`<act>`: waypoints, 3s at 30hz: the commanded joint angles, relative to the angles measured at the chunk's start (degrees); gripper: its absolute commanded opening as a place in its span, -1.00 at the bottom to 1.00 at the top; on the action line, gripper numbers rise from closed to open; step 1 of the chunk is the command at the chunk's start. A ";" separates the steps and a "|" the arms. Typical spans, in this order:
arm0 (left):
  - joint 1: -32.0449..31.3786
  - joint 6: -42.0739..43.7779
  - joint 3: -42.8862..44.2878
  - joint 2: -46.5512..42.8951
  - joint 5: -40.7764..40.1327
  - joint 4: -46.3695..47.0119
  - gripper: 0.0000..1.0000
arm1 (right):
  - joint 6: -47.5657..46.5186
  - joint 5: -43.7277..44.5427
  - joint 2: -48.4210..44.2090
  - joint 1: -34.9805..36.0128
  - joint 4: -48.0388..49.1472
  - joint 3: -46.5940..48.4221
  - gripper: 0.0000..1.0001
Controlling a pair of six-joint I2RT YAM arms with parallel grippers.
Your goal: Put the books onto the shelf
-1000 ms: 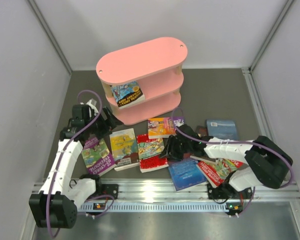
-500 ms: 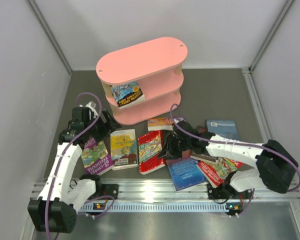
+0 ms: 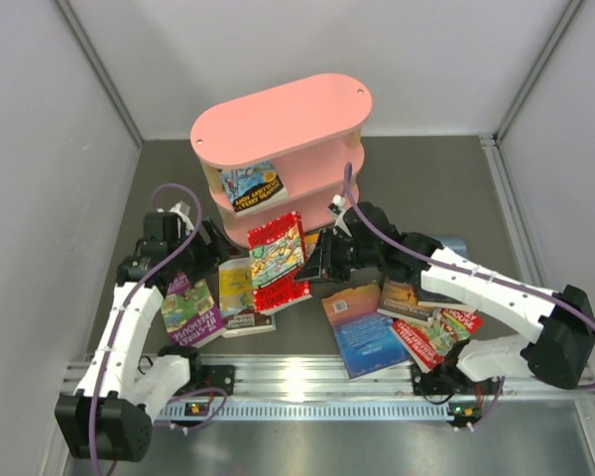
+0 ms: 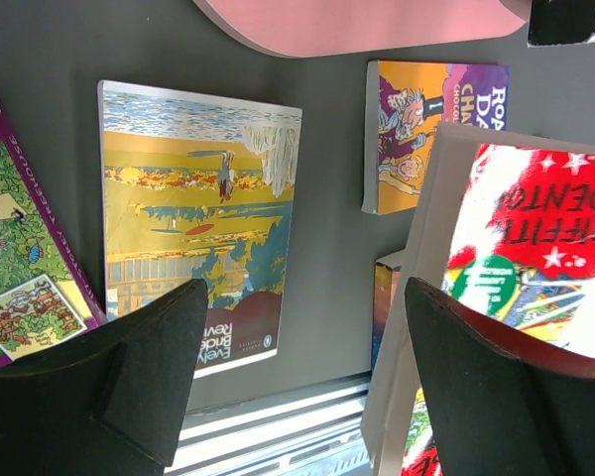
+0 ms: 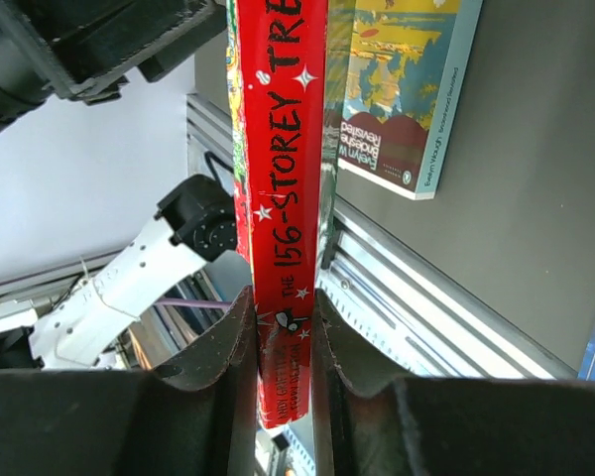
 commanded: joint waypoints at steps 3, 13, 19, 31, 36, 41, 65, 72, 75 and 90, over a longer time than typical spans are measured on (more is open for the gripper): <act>-0.36 1.10 0.46 -0.02 -0.85 0.17 0.70 | 1.07 -2.12 1.32 0.00 2.42 1.09 -1.00; -0.53 0.39 -0.95 0.60 -0.50 0.34 0.69 | -4.04 -6.76 11.32 -7.54 20.66 -5.86 -1.00; -0.97 1.71 -0.42 1.74 -1.20 -0.44 0.68 | -1.22 -12.92 18.27 -10.72 35.73 -6.22 -1.00; -2.11 2.85 3.01 3.94 -2.70 -2.47 0.67 | 16.10 -16.35 33.04 -16.61 64.57 -3.50 -1.00; -2.38 2.85 3.36 4.64 -2.78 -2.82 0.67 | 18.64 -16.27 39.80 -17.58 69.10 -0.42 -1.00; -3.08 3.38 4.76 4.64 -3.66 -4.40 0.66 | 30.04 -12.41 42.01 -20.12 89.40 -11.65 -1.00; -5.28 3.82 2.66 3.50 -4.54 -4.93 0.66 | 40.53 -16.36 52.81 -19.26 109.91 -5.79 -1.00; -5.54 4.52 2.39 2.10 -5.86 -6.86 0.65 | 41.24 -17.40 52.39 -18.20 112.55 1.16 -1.00; -5.80 4.61 2.39 1.74 -5.95 -7.04 0.66 | 41.33 -18.28 50.90 -18.28 113.78 2.92 -1.00; -5.89 4.52 1.95 2.27 -6.13 -6.07 0.66 | 41.15 -24.09 58.97 -18.37 109.75 3.18 -1.00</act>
